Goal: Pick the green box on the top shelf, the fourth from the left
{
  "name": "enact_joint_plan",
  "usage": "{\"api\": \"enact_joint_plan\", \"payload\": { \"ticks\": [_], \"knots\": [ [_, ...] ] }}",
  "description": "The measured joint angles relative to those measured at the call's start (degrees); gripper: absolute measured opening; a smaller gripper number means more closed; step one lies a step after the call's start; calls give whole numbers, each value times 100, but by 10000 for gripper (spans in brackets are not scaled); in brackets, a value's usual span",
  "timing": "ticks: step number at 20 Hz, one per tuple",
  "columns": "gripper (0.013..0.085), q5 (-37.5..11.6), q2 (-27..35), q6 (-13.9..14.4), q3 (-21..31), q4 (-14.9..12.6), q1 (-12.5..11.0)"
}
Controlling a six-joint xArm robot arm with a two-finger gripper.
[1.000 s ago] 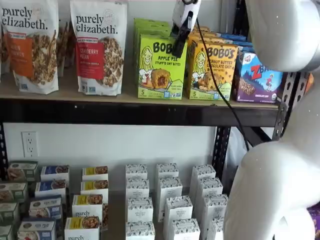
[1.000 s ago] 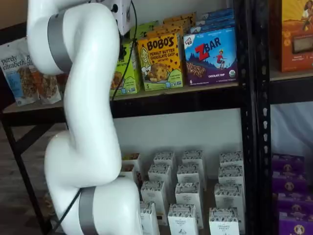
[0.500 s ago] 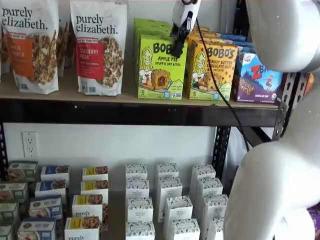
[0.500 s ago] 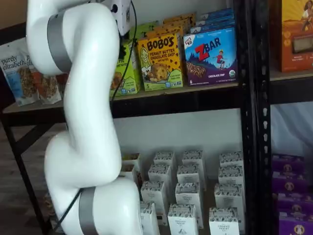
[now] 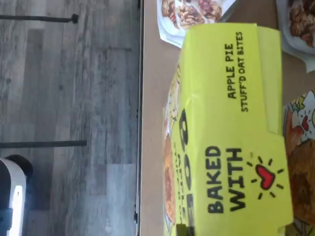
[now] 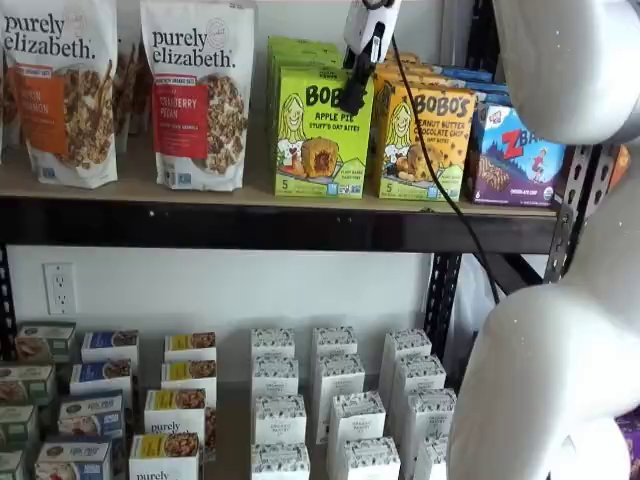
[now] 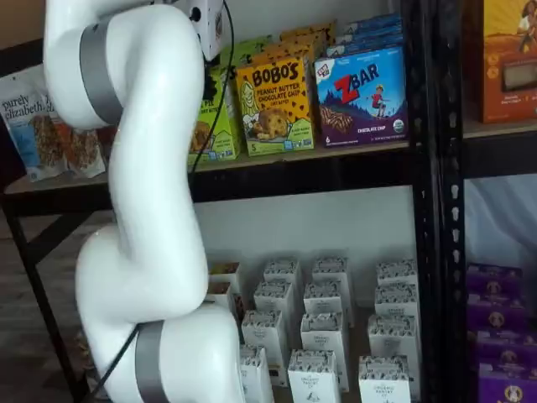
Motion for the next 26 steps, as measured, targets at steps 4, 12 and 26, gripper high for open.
{"api": "enact_joint_plan", "payload": {
  "ticks": [4, 12, 26],
  "knots": [
    [330, 24, 0, 7, -11, 25, 0],
    [330, 203, -13, 31, -107, 107, -13],
    [250, 323, -75, 46, -121, 138, -20]
  ]
}}
